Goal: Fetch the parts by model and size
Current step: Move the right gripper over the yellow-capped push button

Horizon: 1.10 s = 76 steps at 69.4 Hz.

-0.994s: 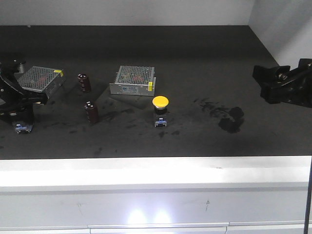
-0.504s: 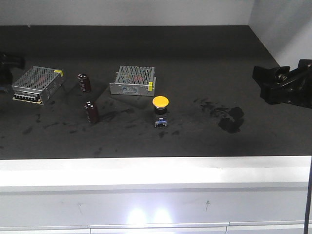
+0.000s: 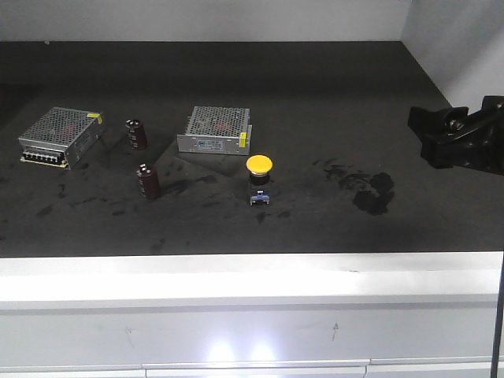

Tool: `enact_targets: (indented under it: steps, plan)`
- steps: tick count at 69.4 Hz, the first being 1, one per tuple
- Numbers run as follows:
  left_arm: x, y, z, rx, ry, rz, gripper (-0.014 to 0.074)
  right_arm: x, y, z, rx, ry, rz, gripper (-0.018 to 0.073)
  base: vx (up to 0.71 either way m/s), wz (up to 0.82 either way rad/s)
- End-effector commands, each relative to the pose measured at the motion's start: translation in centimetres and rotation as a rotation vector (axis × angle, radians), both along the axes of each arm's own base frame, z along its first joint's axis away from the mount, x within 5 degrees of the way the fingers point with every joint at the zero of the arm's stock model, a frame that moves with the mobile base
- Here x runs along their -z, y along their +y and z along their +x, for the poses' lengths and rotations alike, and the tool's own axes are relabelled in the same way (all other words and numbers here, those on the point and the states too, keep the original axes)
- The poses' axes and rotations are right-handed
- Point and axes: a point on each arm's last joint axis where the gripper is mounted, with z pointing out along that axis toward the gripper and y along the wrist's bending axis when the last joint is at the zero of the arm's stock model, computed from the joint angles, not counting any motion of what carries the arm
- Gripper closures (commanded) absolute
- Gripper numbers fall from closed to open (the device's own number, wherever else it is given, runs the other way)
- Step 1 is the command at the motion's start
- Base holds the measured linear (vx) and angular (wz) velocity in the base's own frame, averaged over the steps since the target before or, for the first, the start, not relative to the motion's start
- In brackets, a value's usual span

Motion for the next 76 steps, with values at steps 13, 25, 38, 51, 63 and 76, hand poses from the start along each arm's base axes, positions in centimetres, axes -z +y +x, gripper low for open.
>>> enact_targets:
  steps: [13, 25, 38, 51, 63, 76]
  plan:
    - [0.0, -0.6, -6.7, 0.031, -0.205, 0.04, 0.0603, -1.9, 0.0, 0.0, 0.004, -0.112, 0.012, -0.0031, 0.0, 0.0]
    - [1.6, -1.7, -9.3, 0.099, -0.243, 0.027, 0.0603, -1.9, 0.0, 0.0, 0.004, -0.116, 0.012, -0.0031, 0.0, 0.0]
    - [2.4, -1.9, -12.4, 0.123, -0.366, 0.044, 0.0603, -1.9, 0.0, 0.0, 0.004, -0.115, 0.013, -0.0031, 0.0, 0.0]
    - [2.8, -1.8, -14.7, 0.12, -0.45, 0.047, 0.0603, -1.9, 0.0, 0.0, 0.003, -0.109, 0.012, -0.0031, 0.0, 0.0]
    - [2.9, -1.8, -15.0, 0.12, -0.451, 0.048, 0.0603, -1.9, 0.1, -0.1, -0.004, -0.083, 0.005, -0.0031, 0.0, 0.0]
    - [2.9, -1.8, -15.0, 0.12, -0.446, 0.055, 0.0603, -3.9, 3.2, 0.8, -0.148, -0.015, -0.049, -0.0031, 0.0, 0.0]
